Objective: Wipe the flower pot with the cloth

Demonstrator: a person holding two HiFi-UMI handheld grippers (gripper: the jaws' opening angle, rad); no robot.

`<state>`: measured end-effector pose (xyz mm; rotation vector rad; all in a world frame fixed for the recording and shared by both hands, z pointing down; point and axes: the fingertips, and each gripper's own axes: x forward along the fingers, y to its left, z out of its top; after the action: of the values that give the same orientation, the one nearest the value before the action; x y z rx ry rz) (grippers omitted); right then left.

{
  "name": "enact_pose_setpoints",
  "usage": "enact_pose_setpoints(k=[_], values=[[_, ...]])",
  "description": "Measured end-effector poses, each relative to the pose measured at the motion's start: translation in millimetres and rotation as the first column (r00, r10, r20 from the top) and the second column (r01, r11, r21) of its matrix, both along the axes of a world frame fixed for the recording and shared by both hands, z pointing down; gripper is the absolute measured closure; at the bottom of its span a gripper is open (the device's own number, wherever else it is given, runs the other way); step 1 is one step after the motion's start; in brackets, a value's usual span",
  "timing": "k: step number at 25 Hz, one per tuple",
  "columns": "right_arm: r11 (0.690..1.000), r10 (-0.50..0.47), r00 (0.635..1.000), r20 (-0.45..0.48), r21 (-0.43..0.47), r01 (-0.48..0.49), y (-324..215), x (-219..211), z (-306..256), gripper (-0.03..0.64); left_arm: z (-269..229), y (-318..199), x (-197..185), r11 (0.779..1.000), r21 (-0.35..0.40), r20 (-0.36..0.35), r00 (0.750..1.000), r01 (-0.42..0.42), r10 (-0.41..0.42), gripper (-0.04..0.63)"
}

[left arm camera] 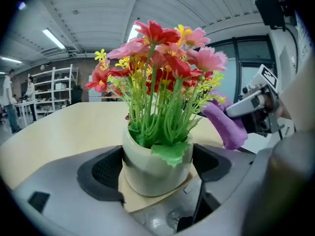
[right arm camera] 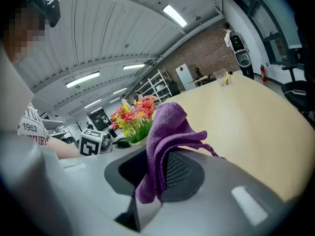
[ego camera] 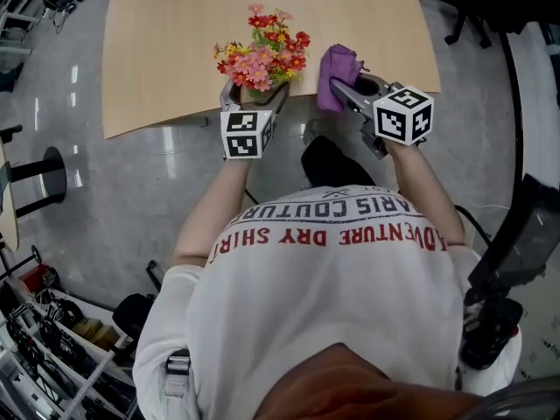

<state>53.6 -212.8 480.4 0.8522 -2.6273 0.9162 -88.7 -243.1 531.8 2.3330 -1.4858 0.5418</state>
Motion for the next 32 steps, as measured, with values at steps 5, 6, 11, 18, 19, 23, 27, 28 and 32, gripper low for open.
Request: enact_pose_setpoints(k=[5, 6, 11, 18, 19, 23, 27, 28, 32], values=[[1.000, -0.024, 0.999, 0.035, -0.004, 0.024, -11.4, -17.4, -12.6, 0.572, -3.2, 7.1, -7.3, 0.984, 0.003, -0.008, 0.984, -0.177, 0.177, 0.143], [1.000, -0.030, 0.999, 0.045, -0.008, 0.030, -12.8, -21.7, -15.2, 0.572, -5.2, 10.4, -8.1, 0.978, 0.002, -0.010, 0.977, -0.211, 0.211, 0.143], [0.996, -0.080, 0.994, 0.075, -0.040, 0.083, -22.6, -53.1, -20.7, 0.572, -15.1, 22.9, -17.1, 0.943, -0.008, -0.007, 0.943, -0.333, 0.333, 0.143], [0.981, -0.176, 0.981, 0.086, -0.072, 0.183, -40.3, -90.5, -7.0, 0.572, -16.0, 21.1, -17.5, 0.934, -0.010, -0.009, 0.935, -0.356, 0.356, 0.143], [0.978, -0.188, 0.979, 0.084, -0.076, 0.194, -43.6, -92.3, -1.1, 0.572, -13.0, 19.5, -16.4, 0.934, -0.010, -0.010, 0.934, -0.357, 0.357, 0.143], [0.971, -0.204, 0.973, 0.107, -0.107, 0.216, -52.7, -95.6, 11.6, 0.572, -8.2, 14.9, -16.1, 0.932, -0.008, -0.011, 0.932, -0.361, 0.361, 0.143], [0.966, -0.226, 0.974, 0.015, -0.125, 0.226, -59.0, -99.5, 27.3, 0.572, -9.6, 14.7, -21.2, 0.932, -0.009, -0.016, 0.932, -0.363, 0.363, 0.143], [0.965, -0.231, 0.973, -0.019, -0.130, 0.227, -60.5, -99.4, 32.3, 0.572, -9.9, 14.3, -21.4, 0.931, -0.010, -0.015, 0.931, -0.366, 0.366, 0.143], [0.959, -0.264, 0.950, -0.165, -0.152, 0.241, -62.6, -96.5, 52.2, 0.572, -9.0, 13.4, -19.4, 0.925, -0.018, -0.014, 0.926, -0.379, 0.378, 0.143]])
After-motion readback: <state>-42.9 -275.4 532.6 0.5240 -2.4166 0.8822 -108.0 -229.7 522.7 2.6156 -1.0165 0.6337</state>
